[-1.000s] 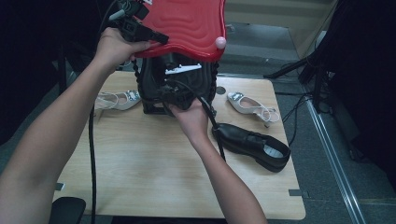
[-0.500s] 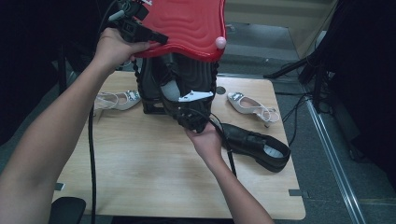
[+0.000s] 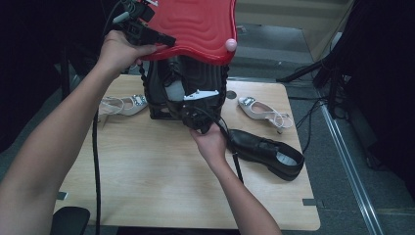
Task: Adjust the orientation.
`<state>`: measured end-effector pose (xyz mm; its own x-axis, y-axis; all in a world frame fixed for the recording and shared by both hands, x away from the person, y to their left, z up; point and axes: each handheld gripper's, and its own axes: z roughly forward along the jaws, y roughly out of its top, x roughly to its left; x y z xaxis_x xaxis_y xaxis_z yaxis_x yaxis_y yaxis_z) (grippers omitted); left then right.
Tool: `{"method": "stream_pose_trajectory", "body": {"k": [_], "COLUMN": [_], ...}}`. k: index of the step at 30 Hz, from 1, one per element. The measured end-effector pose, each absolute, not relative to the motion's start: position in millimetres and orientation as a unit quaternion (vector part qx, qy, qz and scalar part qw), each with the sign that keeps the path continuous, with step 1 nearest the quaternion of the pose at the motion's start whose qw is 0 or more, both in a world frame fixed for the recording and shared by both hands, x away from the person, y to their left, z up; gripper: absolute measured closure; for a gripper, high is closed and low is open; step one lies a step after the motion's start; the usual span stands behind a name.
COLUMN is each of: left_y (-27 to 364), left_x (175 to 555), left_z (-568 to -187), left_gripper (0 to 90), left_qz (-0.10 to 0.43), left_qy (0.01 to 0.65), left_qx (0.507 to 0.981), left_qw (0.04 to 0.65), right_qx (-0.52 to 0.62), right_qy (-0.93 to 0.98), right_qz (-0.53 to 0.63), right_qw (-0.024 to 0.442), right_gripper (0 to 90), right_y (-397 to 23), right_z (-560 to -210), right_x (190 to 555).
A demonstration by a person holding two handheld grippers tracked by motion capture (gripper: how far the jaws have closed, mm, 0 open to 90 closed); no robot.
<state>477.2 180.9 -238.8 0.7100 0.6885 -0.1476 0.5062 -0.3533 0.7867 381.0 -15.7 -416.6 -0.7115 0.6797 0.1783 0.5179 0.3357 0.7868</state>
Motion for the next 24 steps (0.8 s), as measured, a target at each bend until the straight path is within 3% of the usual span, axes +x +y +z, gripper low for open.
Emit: {"method": "stream_pose_trajectory", "body": {"k": [24], "left_y": [180], "left_x": [476], "left_z": [-239], "left_gripper": [90.0], "left_qz": [0.102], "left_qy": [0.37], "left_qx": [0.814], "left_qw": [0.435], "right_qx": [0.395], "right_qy": [0.796], "right_qz": [0.452], "right_qw": [0.082], "right_gripper": [90.0], "right_y": [37], "right_z": [-407], "right_x": [431]}}
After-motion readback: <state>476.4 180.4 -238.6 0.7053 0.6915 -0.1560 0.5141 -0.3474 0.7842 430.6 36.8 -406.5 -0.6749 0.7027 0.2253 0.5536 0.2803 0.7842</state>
